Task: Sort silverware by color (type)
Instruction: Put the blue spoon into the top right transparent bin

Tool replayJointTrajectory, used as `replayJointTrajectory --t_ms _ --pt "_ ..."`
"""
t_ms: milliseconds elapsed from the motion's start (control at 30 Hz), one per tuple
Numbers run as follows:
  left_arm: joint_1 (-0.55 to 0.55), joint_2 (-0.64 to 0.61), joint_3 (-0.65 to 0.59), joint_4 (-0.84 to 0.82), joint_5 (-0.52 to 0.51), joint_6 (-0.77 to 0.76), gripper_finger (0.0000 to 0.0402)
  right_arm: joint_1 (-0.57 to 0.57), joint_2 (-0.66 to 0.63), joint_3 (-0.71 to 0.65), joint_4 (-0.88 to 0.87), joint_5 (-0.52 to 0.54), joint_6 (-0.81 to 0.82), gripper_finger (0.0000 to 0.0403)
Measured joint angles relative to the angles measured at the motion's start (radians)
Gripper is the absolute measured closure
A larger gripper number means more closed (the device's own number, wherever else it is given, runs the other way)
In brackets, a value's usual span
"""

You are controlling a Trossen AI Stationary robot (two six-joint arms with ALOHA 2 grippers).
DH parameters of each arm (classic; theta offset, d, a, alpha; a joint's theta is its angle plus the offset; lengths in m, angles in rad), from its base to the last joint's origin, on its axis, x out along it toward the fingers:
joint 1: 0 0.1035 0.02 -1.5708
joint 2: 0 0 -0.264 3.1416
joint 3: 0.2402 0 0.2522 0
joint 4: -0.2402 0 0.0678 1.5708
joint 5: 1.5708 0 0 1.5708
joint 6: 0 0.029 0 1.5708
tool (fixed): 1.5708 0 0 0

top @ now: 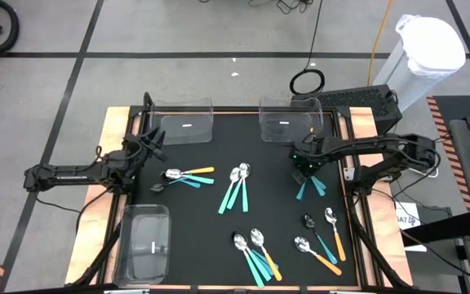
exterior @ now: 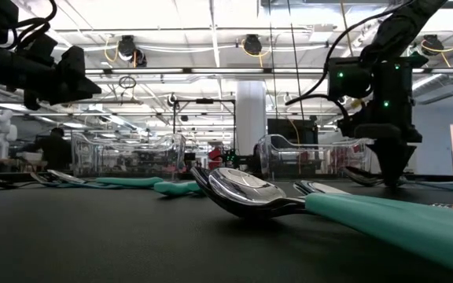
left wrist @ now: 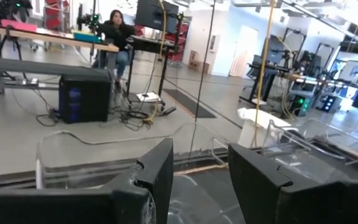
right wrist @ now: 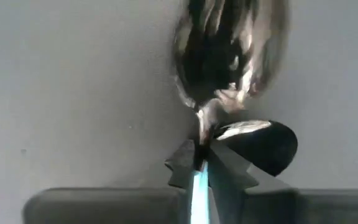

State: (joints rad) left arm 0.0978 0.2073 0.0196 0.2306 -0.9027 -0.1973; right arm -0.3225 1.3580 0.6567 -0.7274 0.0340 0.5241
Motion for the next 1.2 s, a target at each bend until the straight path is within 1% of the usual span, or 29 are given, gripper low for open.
replayJointTrajectory --t_ms 100,267,533,633,733,867,1000,1100,1200 --pt "0.0 0.0 0.0 -0.001 -0.016 0.0 0.0249 0.0 -0.022 -0.002 -0.007 -0.017 -0.01 0.0396" --pt "0.0 0.0 0.0 -0.005 -0.004 -0.005 0.0249 0.0 -0.078 -0.002 -0.012 -0.041 -0.035 0.0384" --pt "0.0 0.0 0.0 -0.003 0.09 -0.007 0.0249 -0.003 -0.159 -0.002 0.053 -0.039 -0.069 0.0386" --pt "0.0 0.0 0.0 -0.003 0.093 -0.007 0.0249 -0.003 -0.157 -0.002 0.063 -0.048 -0.061 0.0386" --pt "0.0 0.0 0.0 -0.006 0.095 -0.001 0.0249 -0.003 -0.128 -0.002 0.088 -0.048 -0.03 0.0386" --pt "0.0 0.0 0.0 -0.008 0.095 0.045 0.0249 -0.003 -0.111 -0.002 0.134 -0.103 0.003 0.0381" --pt "0.0 0.0 0.0 -0.003 0.078 0.043 0.0249 -0.003 -0.111 -0.002 0.136 -0.115 -0.013 0.0353" --pt "0.0 0.0 0.0 0.001 0.063 0.0 0.0249 -0.003 -0.111 -0.002 0.127 -0.109 -0.05 0.0315" --pt "0.0 0.002 0.0 0.0 0.063 -0.004 0.0249 -0.003 -0.111 -0.002 0.129 -0.057 -0.091 0.0273"
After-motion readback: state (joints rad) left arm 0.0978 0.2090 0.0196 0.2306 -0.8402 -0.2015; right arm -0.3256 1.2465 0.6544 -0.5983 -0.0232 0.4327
